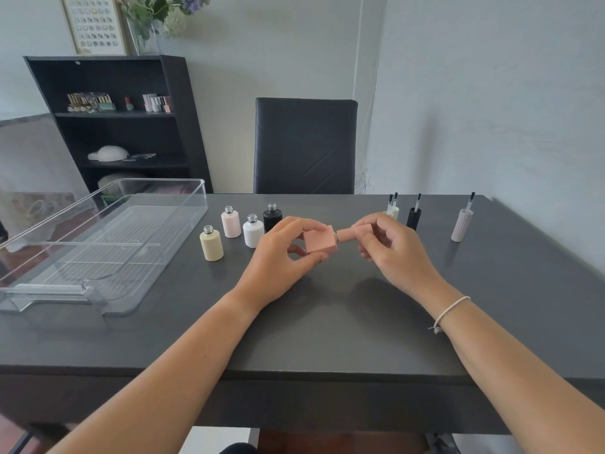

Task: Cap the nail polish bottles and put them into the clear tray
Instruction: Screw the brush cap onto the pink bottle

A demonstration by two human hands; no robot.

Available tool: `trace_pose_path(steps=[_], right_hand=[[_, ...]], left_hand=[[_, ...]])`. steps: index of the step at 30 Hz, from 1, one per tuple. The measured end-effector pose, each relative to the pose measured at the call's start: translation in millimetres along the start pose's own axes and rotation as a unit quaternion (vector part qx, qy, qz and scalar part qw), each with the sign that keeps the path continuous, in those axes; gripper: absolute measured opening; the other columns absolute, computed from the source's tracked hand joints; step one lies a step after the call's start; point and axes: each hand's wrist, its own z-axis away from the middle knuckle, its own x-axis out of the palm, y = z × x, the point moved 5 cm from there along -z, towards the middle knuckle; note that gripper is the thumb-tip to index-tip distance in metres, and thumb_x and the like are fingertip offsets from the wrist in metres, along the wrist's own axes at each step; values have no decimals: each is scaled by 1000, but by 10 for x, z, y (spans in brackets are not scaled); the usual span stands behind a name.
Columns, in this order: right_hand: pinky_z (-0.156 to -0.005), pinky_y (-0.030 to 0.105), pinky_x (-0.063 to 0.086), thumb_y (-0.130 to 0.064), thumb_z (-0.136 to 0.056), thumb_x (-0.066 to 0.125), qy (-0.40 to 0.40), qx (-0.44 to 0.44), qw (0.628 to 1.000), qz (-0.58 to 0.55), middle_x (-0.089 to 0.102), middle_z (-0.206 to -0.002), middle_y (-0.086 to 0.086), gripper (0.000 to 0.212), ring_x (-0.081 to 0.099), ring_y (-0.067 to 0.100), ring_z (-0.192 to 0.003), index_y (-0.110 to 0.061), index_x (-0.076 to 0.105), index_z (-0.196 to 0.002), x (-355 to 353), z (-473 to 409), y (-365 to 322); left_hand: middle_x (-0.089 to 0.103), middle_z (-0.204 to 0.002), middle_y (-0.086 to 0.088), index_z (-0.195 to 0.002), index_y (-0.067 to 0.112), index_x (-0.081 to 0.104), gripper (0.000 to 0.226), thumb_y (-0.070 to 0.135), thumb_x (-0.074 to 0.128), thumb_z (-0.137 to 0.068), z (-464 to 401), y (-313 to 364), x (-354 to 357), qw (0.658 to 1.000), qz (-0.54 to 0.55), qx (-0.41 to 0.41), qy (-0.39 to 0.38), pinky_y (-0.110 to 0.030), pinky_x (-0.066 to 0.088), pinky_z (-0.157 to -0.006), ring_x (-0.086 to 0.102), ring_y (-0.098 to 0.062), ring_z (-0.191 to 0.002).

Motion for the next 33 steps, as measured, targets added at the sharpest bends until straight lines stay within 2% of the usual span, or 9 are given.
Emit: trace_pose_path(steps=[3,8,13,16,19,23,26,29,33], right_hand=[[-70,50,50,-30,-89,52,3,10,1000,-4,64,-71,13,14,56,36,-70,-20,60,-85,-2,-1,15],[-71,44,51,-14,-88,54,0,1,1000,8,64,-77,9,16,58,29,-70,-29,54,-86,-8,1,-2],[-63,37,50,-33,-89,52,1,42,999,-6,57,-63,5,20,56,14,-56,-16,60,-82,-4,-14,64],[-67,36,50,-21,-88,56,-8,30,1000,1,63,-76,6,4,58,26,-66,-25,56,-90,3,-16,51],[-69,42,51,-19,-89,54,-10,35,999,6,63,-72,11,7,59,27,-65,-21,59,-84,12,-18,53],[-68,38,50,-35,-90,51,-12,57,998,-7,58,-63,0,26,57,12,-57,-11,62,-88,13,-21,79],[-69,35,50,-18,-89,54,-17,40,999,-7,59,-75,0,12,60,23,-66,-22,56,-100,8,-16,61],[-67,39,51,-10,-88,53,-9,26,1000,-2,59,-75,4,19,59,23,-65,-29,56,-86,-1,-7,30],[-67,42,50,-23,-90,52,2,36,999,-17,57,-63,1,14,54,14,-58,-25,60,-79,-13,-9,46]], left_hand=[[57,-104,12,-102,38,58,40,11,71,-76,3,0,6,1000,5,3,0,-12,47,-73,55,-4,-93],[57,-103,11,-102,38,57,39,12,71,-76,4,3,6,1000,5,4,-1,-12,47,-73,55,-4,-93],[58,-103,10,-102,34,59,37,10,72,-76,3,-6,10,1000,8,4,0,-12,46,-73,55,-4,-93],[58,-102,10,-101,36,59,38,10,72,-76,1,-8,13,1000,10,1,1,-13,46,-73,55,-5,-93],[58,-102,11,-101,34,59,38,10,72,-76,-2,-5,11,1000,7,4,0,-13,46,-73,55,-5,-93],[58,-102,12,-101,35,59,38,9,72,-75,0,-4,10,1000,9,4,2,-11,46,-72,55,-4,-93],[58,-102,11,-101,36,58,39,9,72,-76,0,-1,14,1000,7,3,1,-12,46,-73,55,-5,-92],[58,-102,10,-101,35,59,38,10,72,-76,-1,3,13,1000,3,5,1,-12,46,-72,55,-5,-92],[59,-103,9,-102,31,60,36,9,72,-76,4,1,16,1000,5,4,2,-12,46,-72,55,-5,-93]])
